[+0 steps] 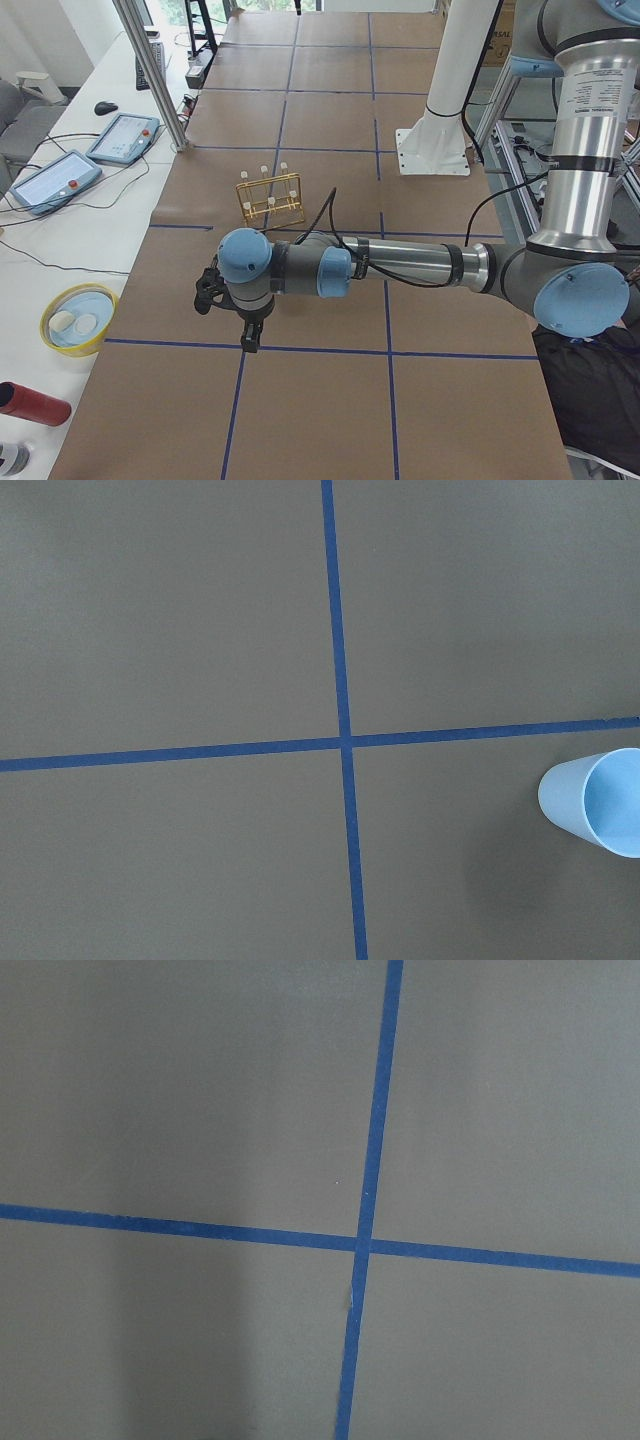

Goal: Hang cup on cup holder

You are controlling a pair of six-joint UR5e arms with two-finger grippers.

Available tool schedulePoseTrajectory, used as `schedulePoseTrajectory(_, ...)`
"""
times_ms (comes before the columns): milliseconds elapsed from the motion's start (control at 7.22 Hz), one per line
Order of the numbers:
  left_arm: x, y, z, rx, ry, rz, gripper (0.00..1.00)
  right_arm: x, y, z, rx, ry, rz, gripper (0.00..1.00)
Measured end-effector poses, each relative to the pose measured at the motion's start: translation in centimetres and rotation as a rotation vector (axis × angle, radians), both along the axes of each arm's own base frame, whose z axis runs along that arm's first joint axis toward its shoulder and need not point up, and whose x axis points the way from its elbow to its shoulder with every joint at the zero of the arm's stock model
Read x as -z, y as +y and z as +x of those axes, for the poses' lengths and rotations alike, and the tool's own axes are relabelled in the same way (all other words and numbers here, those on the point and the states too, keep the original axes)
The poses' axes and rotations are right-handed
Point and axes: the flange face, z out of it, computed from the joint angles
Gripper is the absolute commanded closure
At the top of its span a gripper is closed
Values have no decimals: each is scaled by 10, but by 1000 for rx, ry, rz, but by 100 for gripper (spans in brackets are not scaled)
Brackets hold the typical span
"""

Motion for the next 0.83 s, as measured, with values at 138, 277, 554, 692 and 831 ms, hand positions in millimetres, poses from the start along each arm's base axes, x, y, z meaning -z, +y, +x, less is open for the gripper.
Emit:
schedulePoseTrajectory(138,-2,0,0,-1,-8,6,0,0,0,0,0,0,0,0)
schedulePoseTrajectory(277,-5,1,-1,-1,-23,18,0,0,0,0,0,0,0,0)
schedulePoseTrajectory(554,-8,2,-1,4,-33,26,0,0,0,0,0,0,0,0)
schedulePoseTrajectory(692,-8,2,-1,6,-33,27,0,0,0,0,-1,0,0,0)
schedulePoseTrajectory(831,-7,2,-1,6,-34,28,0,0,0,0,-1,0,0,0)
